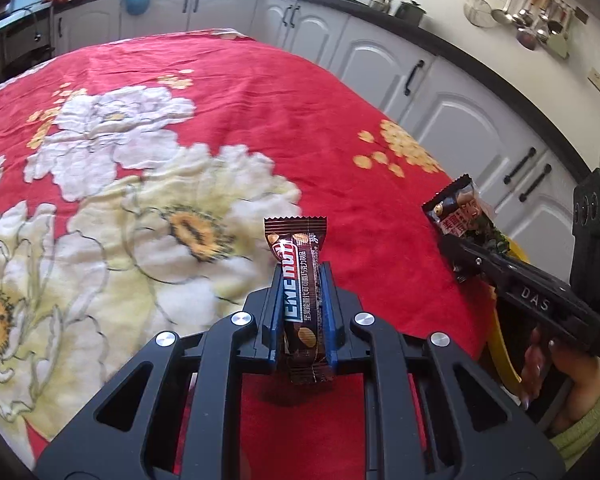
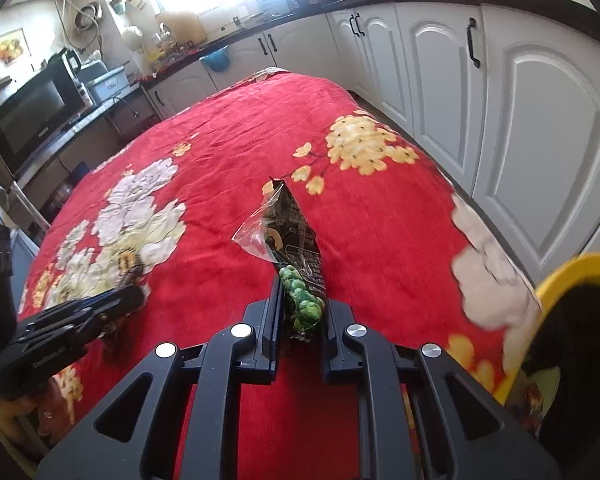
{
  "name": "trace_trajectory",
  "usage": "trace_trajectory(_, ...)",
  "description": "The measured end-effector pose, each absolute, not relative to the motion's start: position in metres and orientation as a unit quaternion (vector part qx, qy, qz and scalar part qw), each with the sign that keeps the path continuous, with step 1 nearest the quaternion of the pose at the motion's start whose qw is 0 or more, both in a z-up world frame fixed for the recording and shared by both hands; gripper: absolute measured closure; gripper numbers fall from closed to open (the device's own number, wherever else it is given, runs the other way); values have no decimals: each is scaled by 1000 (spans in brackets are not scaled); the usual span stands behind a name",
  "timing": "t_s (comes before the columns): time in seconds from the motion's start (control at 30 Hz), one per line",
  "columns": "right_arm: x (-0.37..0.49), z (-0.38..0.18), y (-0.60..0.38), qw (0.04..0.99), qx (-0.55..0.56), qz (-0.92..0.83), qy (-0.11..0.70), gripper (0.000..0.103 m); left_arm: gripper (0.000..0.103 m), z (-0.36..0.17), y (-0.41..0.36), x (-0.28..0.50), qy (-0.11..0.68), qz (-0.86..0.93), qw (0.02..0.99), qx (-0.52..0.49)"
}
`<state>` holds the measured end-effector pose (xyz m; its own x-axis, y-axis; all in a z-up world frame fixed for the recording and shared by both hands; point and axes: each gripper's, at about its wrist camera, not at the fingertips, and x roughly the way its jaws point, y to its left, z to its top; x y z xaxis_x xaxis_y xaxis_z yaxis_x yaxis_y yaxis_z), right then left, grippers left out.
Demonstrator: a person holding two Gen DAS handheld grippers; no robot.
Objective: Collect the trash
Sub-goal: 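Carry the chocolate bar and green pea bag over the yellow bin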
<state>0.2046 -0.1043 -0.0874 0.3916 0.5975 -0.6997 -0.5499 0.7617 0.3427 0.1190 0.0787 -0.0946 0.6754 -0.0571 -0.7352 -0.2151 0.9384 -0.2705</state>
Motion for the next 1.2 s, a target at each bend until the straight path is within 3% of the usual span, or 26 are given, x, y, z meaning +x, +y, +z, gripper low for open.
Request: trace_trajectory(1.2,142,-49,-302,899,97,214,368,89,92,-42,-60,136,362,-83,925,-83)
